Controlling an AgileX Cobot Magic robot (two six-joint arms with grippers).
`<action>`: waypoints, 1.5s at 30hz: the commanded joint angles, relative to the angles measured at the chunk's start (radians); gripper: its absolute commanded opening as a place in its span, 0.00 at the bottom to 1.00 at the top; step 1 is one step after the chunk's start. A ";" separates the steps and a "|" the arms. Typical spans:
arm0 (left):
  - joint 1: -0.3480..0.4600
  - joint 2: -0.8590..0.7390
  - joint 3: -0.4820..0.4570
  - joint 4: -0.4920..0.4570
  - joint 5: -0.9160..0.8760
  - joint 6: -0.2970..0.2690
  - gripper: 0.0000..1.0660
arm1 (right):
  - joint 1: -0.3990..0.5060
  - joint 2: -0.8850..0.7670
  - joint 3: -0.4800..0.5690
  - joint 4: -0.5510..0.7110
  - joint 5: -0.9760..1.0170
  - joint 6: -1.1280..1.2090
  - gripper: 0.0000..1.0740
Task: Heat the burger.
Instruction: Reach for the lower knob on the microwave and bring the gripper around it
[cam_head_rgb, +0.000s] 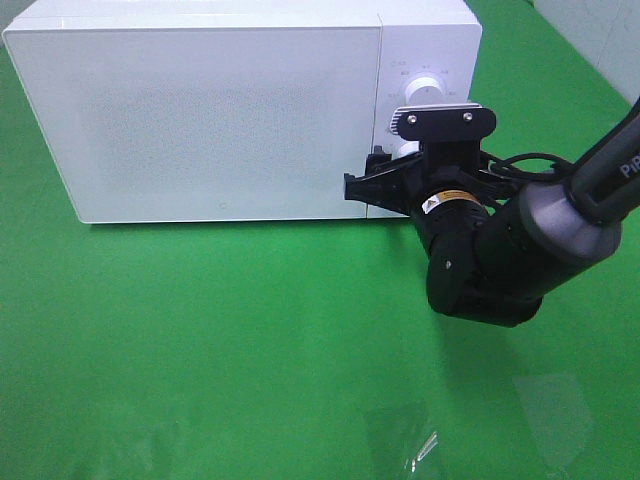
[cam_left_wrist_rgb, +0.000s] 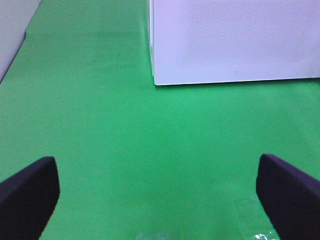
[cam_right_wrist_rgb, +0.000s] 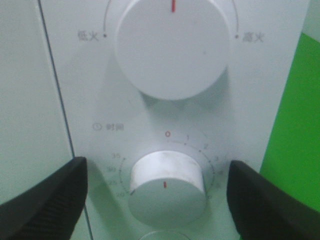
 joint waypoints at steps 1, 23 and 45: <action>0.000 -0.024 0.003 -0.005 -0.010 -0.001 0.94 | -0.002 0.000 -0.011 -0.012 -0.005 -0.003 0.71; 0.000 -0.024 0.003 -0.005 -0.010 -0.002 0.94 | -0.022 0.009 -0.025 -0.033 -0.009 -0.004 0.35; 0.000 -0.024 0.003 -0.005 -0.010 -0.002 0.94 | -0.022 0.009 -0.025 -0.037 -0.012 0.516 0.00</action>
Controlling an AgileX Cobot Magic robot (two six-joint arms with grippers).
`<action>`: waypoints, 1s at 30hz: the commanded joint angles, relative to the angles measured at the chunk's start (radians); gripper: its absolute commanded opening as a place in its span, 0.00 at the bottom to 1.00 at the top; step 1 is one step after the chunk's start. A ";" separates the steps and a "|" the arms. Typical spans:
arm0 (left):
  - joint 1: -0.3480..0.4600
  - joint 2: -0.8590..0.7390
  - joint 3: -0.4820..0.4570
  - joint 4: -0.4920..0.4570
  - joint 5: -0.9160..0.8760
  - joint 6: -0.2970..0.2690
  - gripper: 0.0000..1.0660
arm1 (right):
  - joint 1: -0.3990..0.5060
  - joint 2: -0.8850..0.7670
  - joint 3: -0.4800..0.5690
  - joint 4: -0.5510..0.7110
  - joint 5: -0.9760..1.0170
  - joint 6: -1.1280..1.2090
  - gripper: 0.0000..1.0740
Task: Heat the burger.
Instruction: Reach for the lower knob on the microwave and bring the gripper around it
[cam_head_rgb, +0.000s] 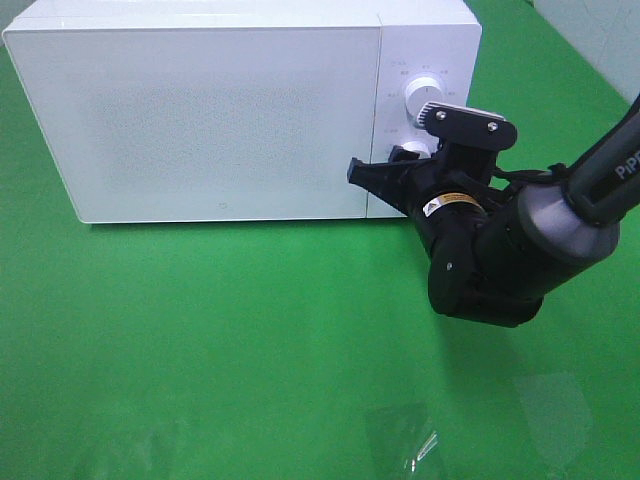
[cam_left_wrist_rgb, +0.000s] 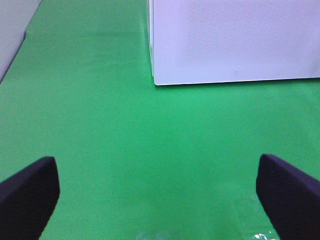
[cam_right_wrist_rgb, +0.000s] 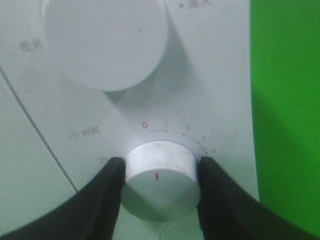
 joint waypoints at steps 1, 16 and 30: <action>0.000 -0.024 0.003 -0.004 -0.010 -0.002 0.94 | -0.008 -0.005 -0.019 -0.027 -0.012 0.395 0.00; 0.000 -0.024 0.003 -0.004 -0.010 -0.002 0.94 | -0.008 -0.005 -0.019 -0.070 0.051 1.333 0.00; 0.000 -0.024 0.003 -0.004 -0.010 -0.002 0.94 | -0.008 -0.005 -0.019 -0.038 0.056 1.309 0.04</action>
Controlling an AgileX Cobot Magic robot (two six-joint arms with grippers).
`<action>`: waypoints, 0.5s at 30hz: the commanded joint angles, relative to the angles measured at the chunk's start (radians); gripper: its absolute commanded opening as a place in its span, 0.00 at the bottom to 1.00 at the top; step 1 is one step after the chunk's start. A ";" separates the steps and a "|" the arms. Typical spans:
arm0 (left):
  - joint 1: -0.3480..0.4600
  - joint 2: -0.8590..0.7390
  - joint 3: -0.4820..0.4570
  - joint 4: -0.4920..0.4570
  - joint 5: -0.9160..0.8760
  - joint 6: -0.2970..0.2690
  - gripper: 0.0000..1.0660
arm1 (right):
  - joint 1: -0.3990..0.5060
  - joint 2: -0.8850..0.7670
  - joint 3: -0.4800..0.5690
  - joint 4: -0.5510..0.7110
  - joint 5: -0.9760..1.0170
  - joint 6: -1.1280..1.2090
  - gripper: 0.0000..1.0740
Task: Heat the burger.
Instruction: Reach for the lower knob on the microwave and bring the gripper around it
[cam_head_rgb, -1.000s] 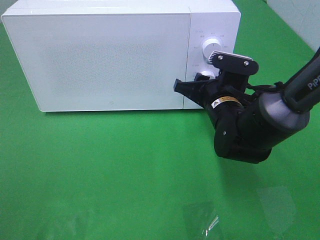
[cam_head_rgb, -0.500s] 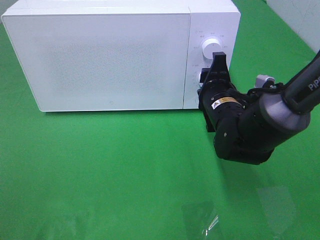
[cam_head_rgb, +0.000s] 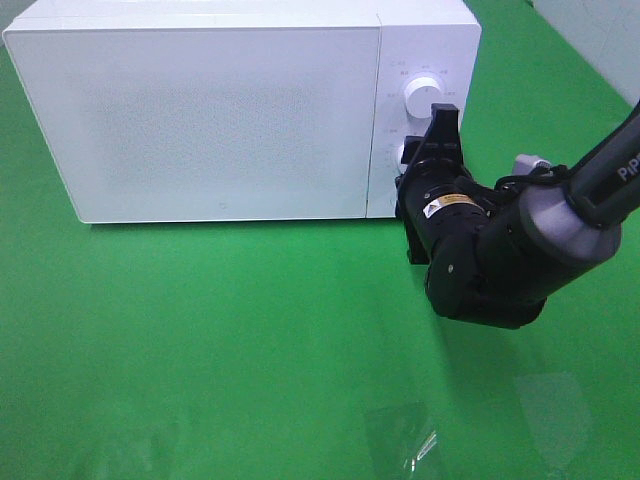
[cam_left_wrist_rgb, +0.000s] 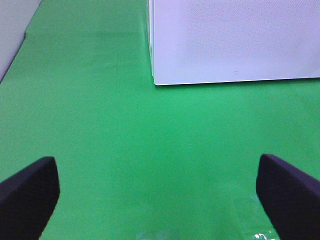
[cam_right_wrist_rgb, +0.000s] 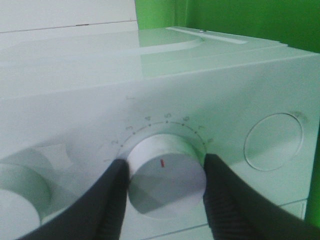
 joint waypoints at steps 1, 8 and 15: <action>0.000 -0.024 0.003 -0.004 -0.010 -0.002 0.94 | -0.009 -0.005 -0.025 -0.020 0.060 -0.016 0.07; 0.000 -0.024 0.003 -0.004 -0.010 -0.002 0.94 | -0.009 -0.005 -0.025 -0.017 0.060 -0.033 0.16; 0.000 -0.024 0.003 -0.004 -0.010 -0.002 0.94 | -0.009 -0.005 -0.025 -0.016 0.059 -0.034 0.35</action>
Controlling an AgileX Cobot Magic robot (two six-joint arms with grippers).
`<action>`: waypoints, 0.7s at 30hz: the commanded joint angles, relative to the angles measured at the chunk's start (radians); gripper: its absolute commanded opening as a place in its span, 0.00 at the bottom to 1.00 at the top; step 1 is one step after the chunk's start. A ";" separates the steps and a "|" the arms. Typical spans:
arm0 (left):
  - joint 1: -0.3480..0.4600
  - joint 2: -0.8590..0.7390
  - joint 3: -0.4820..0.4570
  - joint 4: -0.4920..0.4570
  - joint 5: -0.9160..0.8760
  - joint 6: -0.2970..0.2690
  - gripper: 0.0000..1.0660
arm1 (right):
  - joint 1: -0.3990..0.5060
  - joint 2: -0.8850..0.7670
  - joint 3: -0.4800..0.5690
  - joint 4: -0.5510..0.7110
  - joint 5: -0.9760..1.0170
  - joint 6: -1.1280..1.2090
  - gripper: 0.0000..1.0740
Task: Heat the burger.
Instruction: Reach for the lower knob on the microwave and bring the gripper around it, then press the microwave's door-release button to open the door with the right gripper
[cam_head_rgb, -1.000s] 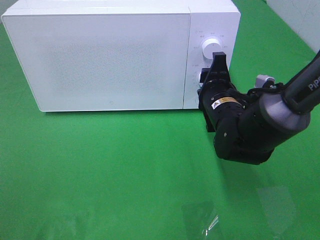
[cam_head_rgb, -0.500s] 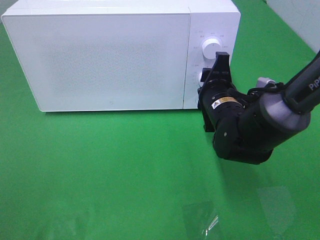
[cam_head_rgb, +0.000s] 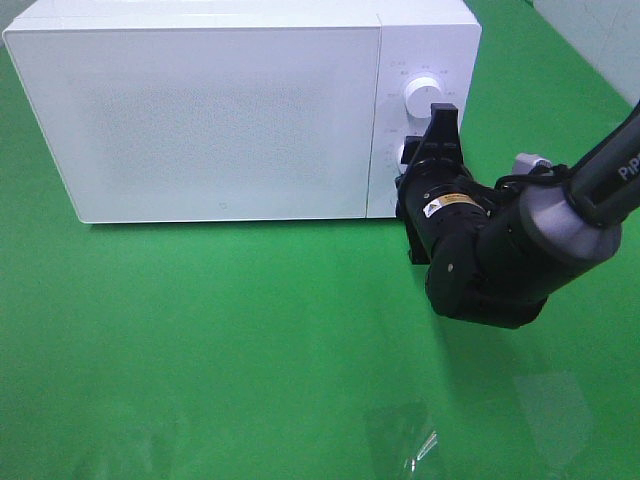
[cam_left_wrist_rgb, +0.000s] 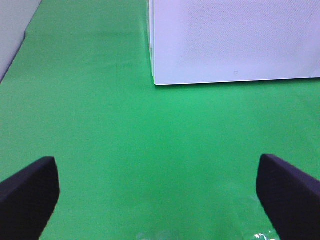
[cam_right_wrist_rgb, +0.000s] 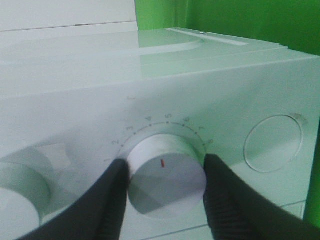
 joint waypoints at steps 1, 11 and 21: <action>0.000 -0.024 0.003 -0.004 -0.010 -0.002 0.94 | -0.009 -0.006 -0.025 -0.022 0.056 -0.014 0.39; 0.000 -0.024 0.003 -0.004 -0.010 -0.002 0.94 | -0.009 -0.009 -0.025 -0.017 0.056 -0.073 0.53; 0.000 -0.024 0.003 -0.004 -0.010 -0.001 0.94 | -0.009 -0.028 0.015 -0.016 0.092 -0.098 0.69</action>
